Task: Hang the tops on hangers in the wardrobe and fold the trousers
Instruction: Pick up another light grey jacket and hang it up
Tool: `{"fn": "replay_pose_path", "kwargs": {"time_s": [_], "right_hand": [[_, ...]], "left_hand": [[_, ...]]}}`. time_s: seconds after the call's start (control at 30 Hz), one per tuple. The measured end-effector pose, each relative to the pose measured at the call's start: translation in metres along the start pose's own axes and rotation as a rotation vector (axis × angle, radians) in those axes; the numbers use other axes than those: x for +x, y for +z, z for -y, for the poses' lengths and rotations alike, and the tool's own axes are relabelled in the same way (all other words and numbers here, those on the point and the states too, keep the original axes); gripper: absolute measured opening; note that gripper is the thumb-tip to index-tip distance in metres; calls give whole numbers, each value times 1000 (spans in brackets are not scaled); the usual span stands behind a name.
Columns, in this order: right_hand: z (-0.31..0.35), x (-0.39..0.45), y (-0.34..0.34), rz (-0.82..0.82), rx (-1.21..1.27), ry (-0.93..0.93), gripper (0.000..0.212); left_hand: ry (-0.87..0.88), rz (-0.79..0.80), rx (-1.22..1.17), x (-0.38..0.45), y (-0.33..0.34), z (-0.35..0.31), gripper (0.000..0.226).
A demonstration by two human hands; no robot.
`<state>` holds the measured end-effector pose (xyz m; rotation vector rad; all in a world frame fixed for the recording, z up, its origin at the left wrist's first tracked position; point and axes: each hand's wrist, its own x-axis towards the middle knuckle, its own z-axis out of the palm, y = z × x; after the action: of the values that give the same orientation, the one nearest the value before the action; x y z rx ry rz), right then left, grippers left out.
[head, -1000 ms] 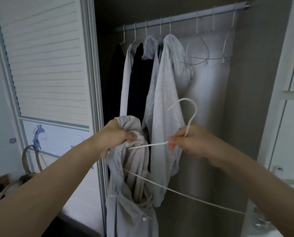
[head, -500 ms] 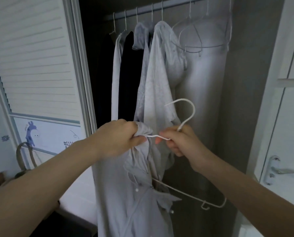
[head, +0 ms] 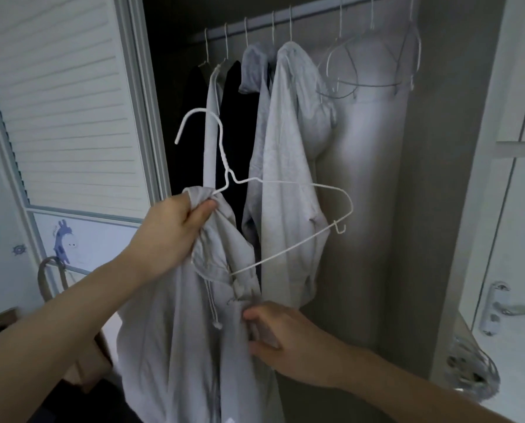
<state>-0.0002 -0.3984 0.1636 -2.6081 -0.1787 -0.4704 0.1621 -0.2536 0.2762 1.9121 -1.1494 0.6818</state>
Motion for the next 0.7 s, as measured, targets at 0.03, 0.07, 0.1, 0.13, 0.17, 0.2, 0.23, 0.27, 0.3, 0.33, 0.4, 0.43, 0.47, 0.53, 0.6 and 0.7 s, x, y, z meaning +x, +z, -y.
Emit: {"fn": "replay_pose_path", "kwargs": {"time_s": [0.03, 0.07, 0.1, 0.13, 0.17, 0.2, 0.23, 0.27, 0.3, 0.33, 0.4, 0.43, 0.47, 0.53, 0.6, 0.7], "right_hand": [[-2, 6, 6, -9, 85, 20, 45], [-4, 10, 12, -25, 197, 53, 60], [-6, 16, 17, -45, 268, 91, 72], [-7, 21, 22, -66, 268, 127, 78], [-9, 27, 26, -81, 196, 147, 75], [-11, 33, 29, -94, 111, 147, 64], [-10, 37, 30, -108, 60, 127, 48], [-9, 39, 30, -118, 79, 101, 33], [-9, 39, 29, -117, 143, 73, 28], [-11, 38, 27, -102, 242, 55, 32], [-12, 30, 19, -27, 494, 59, 33], [-14, 24, 15, 39, 600, 66, 30], [-15, 18, 10, 119, 635, 58, 27], [-18, 9, 1, 238, 479, 11, 27], [-28, 5, -8, 244, 222, -28, 34], [-44, 3, -28, 63, -276, -130, 29]], "left_hand": [[0, -5, -14, 2, -4, -1, 45], [0, -7, -33, 2, -7, -3, 46], [-1, -12, -50, 2, -12, -4, 48], [-8, -13, -66, 2, -14, -5, 49], [-14, -17, -81, 1, -18, -5, 50], [-17, -18, -90, 0, -22, -6, 51], [-17, -21, -90, -1, -26, -5, 51], [-19, -24, -80, -3, -30, -4, 51], [-17, -40, -63, -5, -34, -2, 51], [-21, -55, -40, -8, -39, 1, 52], [-42, -87, 20, -14, -51, 10, 57], [-59, -94, 47, -17, -58, 15, 59], [-76, -88, 62, -19, -64, 20, 60], [-99, -73, 71, -25, -75, 32, 61], [-112, -90, 94, -30, -84, 42, 59], [-108, -53, 83, -41, -92, 57, 50]]}}
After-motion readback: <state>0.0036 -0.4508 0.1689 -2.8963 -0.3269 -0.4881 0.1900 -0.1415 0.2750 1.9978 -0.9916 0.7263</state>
